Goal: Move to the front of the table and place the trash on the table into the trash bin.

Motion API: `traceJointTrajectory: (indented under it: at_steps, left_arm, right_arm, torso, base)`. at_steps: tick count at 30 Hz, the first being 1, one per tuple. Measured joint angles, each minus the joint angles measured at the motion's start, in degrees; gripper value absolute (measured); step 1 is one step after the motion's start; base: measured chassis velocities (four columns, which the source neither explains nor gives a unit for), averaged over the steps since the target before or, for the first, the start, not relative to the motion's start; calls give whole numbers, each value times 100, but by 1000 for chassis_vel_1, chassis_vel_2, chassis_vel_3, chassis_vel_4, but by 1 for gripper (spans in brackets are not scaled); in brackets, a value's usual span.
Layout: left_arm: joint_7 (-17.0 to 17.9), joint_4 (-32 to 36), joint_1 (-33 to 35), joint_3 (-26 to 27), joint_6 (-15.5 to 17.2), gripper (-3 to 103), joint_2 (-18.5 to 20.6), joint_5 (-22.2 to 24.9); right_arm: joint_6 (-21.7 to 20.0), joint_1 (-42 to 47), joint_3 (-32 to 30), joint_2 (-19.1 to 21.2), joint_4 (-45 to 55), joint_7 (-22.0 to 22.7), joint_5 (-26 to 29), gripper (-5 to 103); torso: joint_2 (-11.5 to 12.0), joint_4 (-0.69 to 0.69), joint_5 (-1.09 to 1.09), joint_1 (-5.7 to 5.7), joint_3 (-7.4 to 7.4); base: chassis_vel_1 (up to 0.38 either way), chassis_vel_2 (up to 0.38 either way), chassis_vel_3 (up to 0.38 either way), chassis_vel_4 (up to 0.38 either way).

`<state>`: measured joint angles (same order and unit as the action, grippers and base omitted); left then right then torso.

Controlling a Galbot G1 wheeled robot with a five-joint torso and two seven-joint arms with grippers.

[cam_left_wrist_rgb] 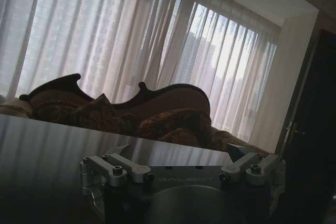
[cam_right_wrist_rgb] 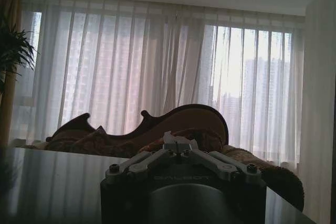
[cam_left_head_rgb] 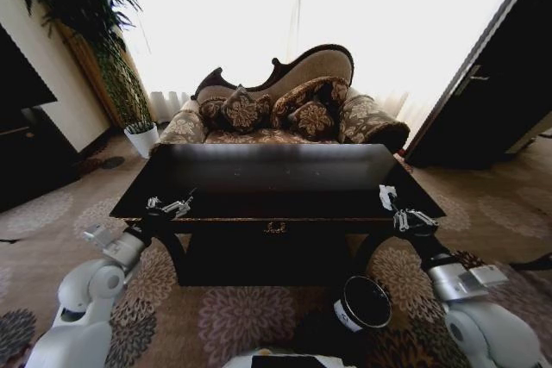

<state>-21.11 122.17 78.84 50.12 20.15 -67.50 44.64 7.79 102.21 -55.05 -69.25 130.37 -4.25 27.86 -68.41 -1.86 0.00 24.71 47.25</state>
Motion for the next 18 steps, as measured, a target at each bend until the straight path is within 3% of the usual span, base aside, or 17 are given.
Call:
traceJointTrajectory:
  at_steps: [7,14,18]
  left_arm:
    - [-13,3,35,39,-64,100,-22,-22]
    - [-17,-80,-12,93,-76,100,105,48]
    - [-16,-117,-46,80,-79,100,117,53]
  right_arm:
    - [917,74,132,-454,-584,24,-63,0]
    - [1831,118,199,-283,-1606,-570,-18,0]
    - [2125,80,318,-207,-1999,-772,-47,0]
  torso:
    - [0,1,0,-1,-1]
    - [0,1,0,-1,0]
    - [0,1,0,-1,0]
  base:
    - [0,0,0,0]
    - [0,0,0,0]
    - [0,0,0,0]
